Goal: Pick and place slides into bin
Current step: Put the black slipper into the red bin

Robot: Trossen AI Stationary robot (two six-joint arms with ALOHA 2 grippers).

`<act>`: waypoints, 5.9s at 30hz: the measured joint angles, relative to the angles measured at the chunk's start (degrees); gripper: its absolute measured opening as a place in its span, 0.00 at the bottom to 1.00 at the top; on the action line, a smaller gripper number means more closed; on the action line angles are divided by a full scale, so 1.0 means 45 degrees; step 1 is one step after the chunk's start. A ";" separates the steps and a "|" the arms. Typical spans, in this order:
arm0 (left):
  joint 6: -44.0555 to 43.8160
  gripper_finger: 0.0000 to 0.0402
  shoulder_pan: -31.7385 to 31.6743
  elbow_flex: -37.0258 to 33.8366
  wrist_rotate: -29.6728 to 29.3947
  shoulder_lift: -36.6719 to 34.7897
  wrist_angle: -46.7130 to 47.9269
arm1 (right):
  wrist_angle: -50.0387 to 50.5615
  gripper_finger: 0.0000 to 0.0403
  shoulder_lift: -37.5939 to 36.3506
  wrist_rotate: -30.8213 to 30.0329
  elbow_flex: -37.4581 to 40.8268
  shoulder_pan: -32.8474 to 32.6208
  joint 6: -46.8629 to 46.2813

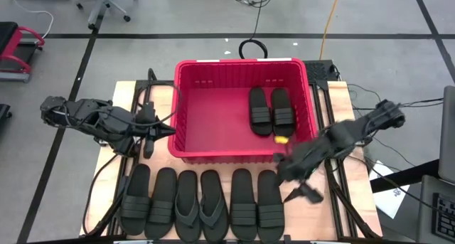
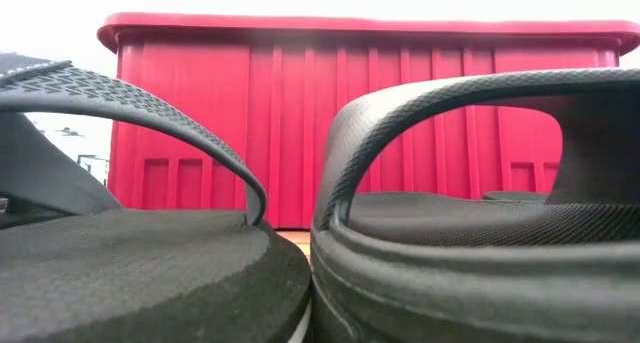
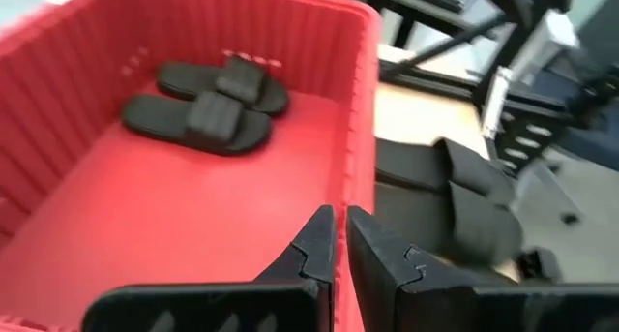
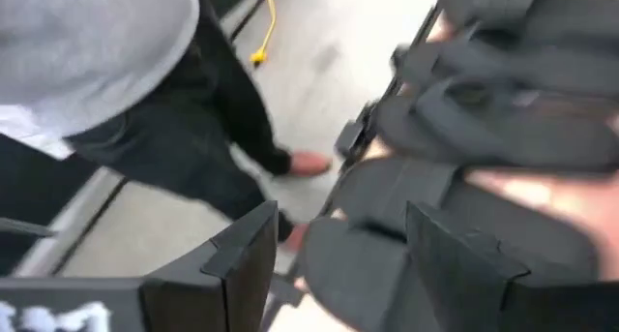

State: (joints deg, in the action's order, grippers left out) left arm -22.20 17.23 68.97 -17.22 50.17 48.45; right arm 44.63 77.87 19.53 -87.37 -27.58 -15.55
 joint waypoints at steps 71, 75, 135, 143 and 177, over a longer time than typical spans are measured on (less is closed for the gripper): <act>0.0588 0.06 0.0267 0.0000 0.1031 0.0000 0.0221 | -0.8149 0.01 0.0810 0.0936 0.7112 -0.1939 -0.8665; 0.0593 0.06 0.0263 0.0000 0.1031 0.0000 0.0222 | -0.8058 0.01 0.0890 -0.0021 0.6345 -0.2681 -0.9068; 0.0912 0.06 -0.0719 0.0005 -0.1387 0.0015 -0.1415 | 0.6692 0.01 0.5480 0.1728 -0.4721 1.1930 1.1039; 0.2840 0.06 -0.0719 0.0005 -0.1748 0.0010 -0.1272 | 0.5933 0.01 0.6527 0.0837 -0.4721 1.1851 1.1941; 0.2413 0.06 -0.2138 0.0005 -0.3504 -0.0107 -0.0793 | 0.5137 0.01 1.0222 0.3363 -0.4711 1.2738 1.4898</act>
State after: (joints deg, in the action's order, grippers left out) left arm -11.34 7.61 68.99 -32.99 49.69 44.88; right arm 67.75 123.87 34.66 -108.57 29.74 51.49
